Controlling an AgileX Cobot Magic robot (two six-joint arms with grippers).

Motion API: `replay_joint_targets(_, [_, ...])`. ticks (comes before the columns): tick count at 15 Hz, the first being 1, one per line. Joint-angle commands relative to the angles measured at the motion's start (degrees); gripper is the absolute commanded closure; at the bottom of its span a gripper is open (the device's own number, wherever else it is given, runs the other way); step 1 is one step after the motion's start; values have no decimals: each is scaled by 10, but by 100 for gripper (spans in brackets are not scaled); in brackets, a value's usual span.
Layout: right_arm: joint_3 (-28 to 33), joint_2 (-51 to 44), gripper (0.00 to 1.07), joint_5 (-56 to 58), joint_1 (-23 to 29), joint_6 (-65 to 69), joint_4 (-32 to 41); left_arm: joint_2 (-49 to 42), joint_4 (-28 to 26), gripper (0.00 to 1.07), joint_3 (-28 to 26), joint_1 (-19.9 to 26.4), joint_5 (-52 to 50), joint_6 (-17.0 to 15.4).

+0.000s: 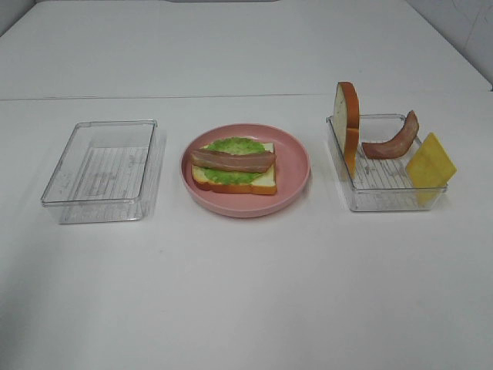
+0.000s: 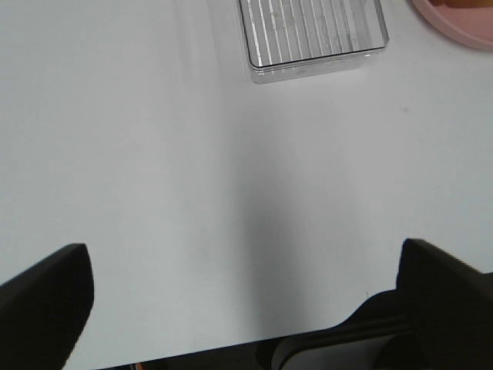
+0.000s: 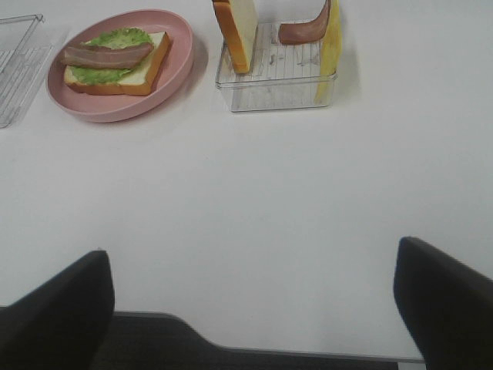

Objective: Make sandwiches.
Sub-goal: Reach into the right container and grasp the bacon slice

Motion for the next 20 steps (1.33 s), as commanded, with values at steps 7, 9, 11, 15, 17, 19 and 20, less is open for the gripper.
replay_joint_targets(7, [2,-18,14,-5,-2,-5,2,-402,42,7,156,-2,9,12])
replay_joint_targets(9, [2,-18,14,-5,-2,-5,2,-466,54,7,207,-2,-3,12])
replay_joint_targets(11, [2,-17,14,-5,-2,-5,3,-488,58,8,216,-3,-30,0])
replay_joint_targets(15, [2,-15,14,-5,-2,-5,4,-492,88,9,217,-3,-29,-49])
replay_joint_targets(17, [2,-15,14,-7,-2,-5,4,-490,96,9,217,-3,-29,-63])
replay_joint_targets(19, [2,-14,14,-7,-2,-5,4,-490,96,9,217,-3,-29,-63])
replay_joint_targets(20, [2,-14,14,-7,-2,-5,4,-490,89,9,217,-2,-29,-64])
